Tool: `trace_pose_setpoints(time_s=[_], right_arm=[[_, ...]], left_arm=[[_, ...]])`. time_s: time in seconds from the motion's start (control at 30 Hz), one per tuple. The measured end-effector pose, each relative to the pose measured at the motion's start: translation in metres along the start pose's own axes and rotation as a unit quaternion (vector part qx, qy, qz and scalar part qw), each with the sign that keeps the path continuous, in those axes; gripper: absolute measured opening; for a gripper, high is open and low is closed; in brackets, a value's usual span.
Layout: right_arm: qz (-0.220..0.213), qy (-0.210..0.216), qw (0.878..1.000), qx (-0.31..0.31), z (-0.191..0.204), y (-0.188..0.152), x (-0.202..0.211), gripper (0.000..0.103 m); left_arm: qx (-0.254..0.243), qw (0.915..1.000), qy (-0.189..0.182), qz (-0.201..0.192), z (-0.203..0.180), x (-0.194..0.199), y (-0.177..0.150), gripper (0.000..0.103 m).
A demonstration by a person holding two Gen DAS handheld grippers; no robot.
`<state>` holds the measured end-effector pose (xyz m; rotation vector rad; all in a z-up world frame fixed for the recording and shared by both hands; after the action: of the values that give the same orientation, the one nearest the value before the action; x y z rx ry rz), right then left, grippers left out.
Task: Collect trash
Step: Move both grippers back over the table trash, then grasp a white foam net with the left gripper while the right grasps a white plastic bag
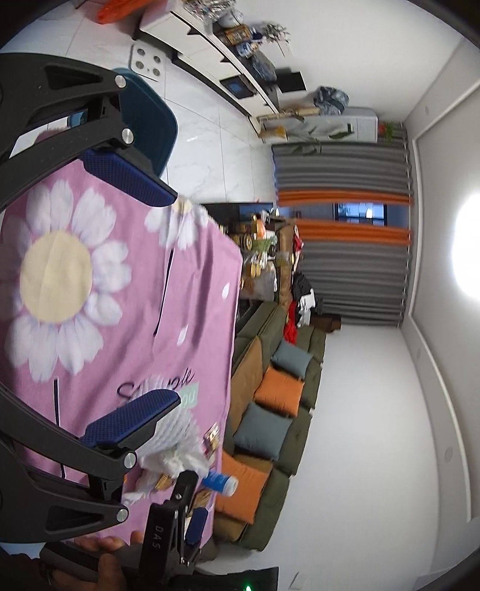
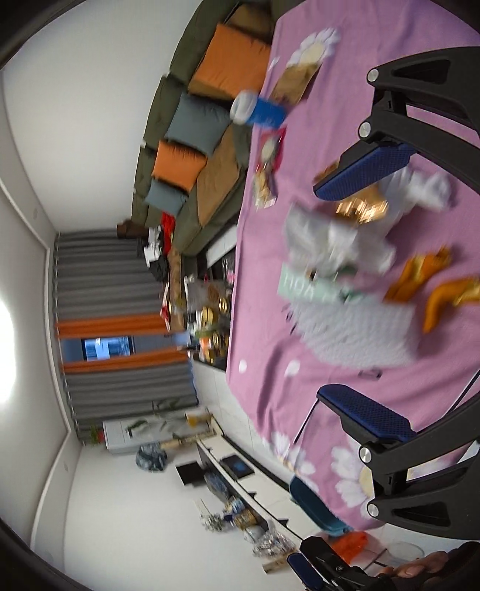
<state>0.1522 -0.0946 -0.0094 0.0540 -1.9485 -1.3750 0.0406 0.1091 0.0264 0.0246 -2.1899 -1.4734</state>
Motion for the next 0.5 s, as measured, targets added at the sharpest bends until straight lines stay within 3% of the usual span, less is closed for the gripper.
trace_pose_setpoints(time_s=[0.23, 0.5], right_arm=[[0.009, -0.042, 0.998, -0.037, -0.038, -0.033, 0.027, 0.096], [0.003, -0.077, 0.996, -0.045, -0.048, -0.062, 0.059, 0.096]], left_arm=[[-0.024, 0.9988, -0.039, 0.02, -0.033, -0.005, -0.014, 0.097], [-0.042, 0.996, -0.07, 0.036, -0.055, -0.004, -0.032, 0.097]])
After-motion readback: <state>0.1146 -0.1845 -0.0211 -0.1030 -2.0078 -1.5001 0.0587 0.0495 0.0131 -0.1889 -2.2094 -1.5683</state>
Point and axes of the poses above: each gripper's, at about its wrist camera, not at the fingertips, and x roughly against the way its jaws point, z to its left, y to its top, the point moved 1 cm from there along -x, roughly the way its jaws point, and after that the axes turned 15 degrees about x, right-handed, at the moved point
